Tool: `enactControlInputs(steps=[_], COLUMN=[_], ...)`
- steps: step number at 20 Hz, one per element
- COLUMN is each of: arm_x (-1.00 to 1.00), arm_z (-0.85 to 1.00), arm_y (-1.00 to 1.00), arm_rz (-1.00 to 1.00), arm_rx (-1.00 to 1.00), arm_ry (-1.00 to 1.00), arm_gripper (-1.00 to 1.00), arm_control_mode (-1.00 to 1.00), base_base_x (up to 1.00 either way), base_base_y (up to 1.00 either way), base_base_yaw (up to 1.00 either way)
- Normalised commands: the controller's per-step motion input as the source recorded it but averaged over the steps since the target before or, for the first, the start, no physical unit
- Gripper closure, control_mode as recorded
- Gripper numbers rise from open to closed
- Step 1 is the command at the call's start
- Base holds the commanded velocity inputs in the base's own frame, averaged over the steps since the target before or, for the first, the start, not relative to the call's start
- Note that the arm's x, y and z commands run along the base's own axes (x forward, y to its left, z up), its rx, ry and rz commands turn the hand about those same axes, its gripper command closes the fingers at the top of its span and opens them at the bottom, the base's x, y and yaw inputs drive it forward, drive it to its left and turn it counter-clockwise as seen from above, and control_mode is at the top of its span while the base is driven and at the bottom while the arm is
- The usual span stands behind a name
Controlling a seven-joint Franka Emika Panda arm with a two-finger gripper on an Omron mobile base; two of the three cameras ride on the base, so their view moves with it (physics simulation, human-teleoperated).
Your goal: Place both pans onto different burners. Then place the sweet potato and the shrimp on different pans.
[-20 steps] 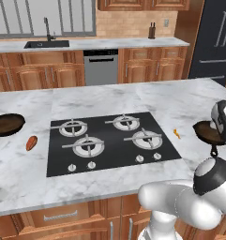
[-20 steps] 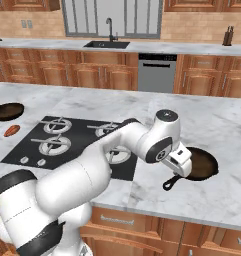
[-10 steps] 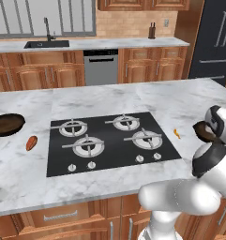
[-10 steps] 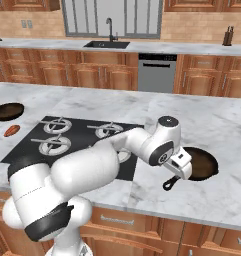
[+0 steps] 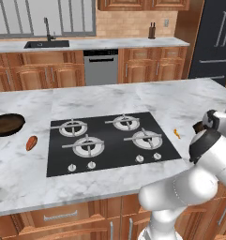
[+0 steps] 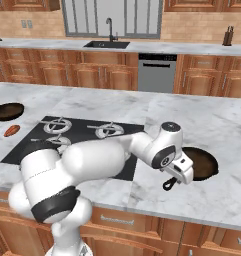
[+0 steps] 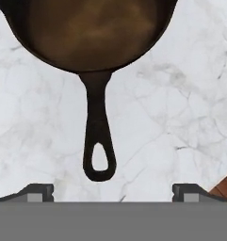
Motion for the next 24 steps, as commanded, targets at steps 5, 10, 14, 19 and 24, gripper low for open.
enactControlInputs(steps=[5,10,14,19,24], arm_x=[0.14,0.17,0.18,0.16,0.12], arm_z=[-0.30,-0.31,-0.23,-0.16,-0.12], arm_y=[0.00,0.00,-0.01,-0.14,-0.15], arm_rz=[0.00,0.00,0.00,0.00,0.00], arm_rx=[0.00,0.01,0.02,0.04,0.04], arm_ry=[0.01,0.00,0.00,0.01,0.01], arm_gripper=[-1.00,-1.00,-1.00,-1.00,-1.00], arm_control_mode=[-1.00,-1.00,-1.00,-1.00,-1.00], base_base_x=[0.00,0.00,0.00,0.00,0.00], base_base_y=[0.00,0.00,0.00,0.00,0.00], base_base_yaw=[0.00,0.00,0.00,0.00,0.00])
